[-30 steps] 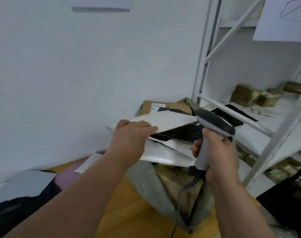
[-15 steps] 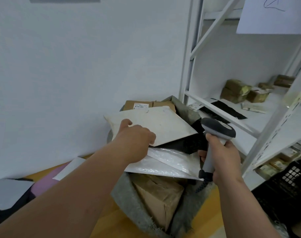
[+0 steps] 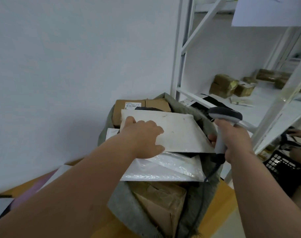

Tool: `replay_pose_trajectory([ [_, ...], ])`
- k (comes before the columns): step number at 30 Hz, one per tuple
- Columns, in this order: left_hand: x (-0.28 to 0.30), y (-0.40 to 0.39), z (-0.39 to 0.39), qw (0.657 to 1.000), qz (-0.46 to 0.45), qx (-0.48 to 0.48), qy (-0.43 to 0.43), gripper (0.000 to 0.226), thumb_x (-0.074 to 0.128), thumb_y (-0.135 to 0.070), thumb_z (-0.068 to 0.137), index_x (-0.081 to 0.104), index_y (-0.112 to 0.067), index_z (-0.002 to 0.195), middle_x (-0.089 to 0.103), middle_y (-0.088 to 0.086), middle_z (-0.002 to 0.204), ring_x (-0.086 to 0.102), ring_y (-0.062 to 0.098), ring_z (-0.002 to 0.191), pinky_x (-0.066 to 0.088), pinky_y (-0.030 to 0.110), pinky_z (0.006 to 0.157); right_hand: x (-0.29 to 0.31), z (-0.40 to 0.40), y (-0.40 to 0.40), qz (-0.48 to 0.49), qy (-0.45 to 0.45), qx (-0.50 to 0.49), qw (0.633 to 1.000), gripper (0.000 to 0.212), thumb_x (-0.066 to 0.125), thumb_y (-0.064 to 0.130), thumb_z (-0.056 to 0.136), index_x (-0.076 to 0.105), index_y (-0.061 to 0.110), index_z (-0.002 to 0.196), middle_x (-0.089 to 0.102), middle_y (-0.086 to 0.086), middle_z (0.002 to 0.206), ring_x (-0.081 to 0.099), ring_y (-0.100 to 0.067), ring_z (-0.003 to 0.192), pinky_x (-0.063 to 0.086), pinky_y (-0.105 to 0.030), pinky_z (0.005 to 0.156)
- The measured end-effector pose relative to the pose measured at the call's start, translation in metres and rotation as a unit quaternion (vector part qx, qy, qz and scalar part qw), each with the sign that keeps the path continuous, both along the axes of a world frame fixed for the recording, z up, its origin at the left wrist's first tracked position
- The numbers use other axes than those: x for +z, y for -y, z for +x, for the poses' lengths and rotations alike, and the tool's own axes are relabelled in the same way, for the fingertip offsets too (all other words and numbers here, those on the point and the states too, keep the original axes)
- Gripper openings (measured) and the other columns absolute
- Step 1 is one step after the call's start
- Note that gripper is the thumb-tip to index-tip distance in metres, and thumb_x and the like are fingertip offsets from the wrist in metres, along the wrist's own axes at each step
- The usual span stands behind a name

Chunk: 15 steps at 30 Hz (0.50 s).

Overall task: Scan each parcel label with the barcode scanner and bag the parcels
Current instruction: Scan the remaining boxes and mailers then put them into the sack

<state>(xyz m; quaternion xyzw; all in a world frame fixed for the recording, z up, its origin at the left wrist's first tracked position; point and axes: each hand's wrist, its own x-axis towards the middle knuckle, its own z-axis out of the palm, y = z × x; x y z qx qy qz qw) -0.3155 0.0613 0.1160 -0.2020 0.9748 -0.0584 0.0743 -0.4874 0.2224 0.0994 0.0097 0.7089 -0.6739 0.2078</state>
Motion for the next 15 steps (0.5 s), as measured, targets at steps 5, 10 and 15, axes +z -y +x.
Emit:
replay_pose_trajectory([
  [5, -0.011, -0.003, -0.027, 1.0, 0.007, 0.0, -0.003, 0.064, 0.037, -0.06, 0.095, 0.017, -0.038, 0.153, 0.013, -0.001, 0.162, 0.017, 0.027, 0.146, 0.007, 0.056, 0.116, 0.003, -0.029, 0.013, 0.047, -0.007, 0.052, 0.998, 0.029, 0.067, 0.033, 0.091, 0.055, 0.013, 0.11, 0.063, -0.012, 0.084, 0.064, -0.023, 0.068, 0.053, -0.033, 0.061],
  [10, -0.021, -0.004, -0.057, 0.997, 0.045, 0.054, 0.033, 0.072, 0.032, -0.071, 0.091, 0.01, -0.041, 0.153, 0.008, -0.003, 0.163, 0.007, 0.028, 0.149, 0.001, 0.058, 0.116, 0.002, -0.07, 0.034, 0.103, 0.003, 0.158, 0.982, 0.034, 0.07, 0.032, 0.09, 0.06, 0.009, 0.112, 0.066, -0.017, 0.092, 0.065, -0.027, 0.067, 0.056, -0.036, 0.062],
  [15, -0.034, -0.007, -0.073, 0.991, 0.061, 0.107, 0.046, 0.077, 0.028, -0.082, 0.083, 0.029, -0.041, 0.147, 0.026, -0.003, 0.157, 0.023, 0.026, 0.143, 0.007, 0.058, 0.113, -0.02, -0.092, 0.047, 0.142, 0.04, 0.234, 0.961, 0.039, 0.073, 0.028, 0.089, 0.059, 0.007, 0.118, 0.067, -0.02, 0.096, 0.066, -0.026, 0.063, 0.054, -0.035, 0.06],
])
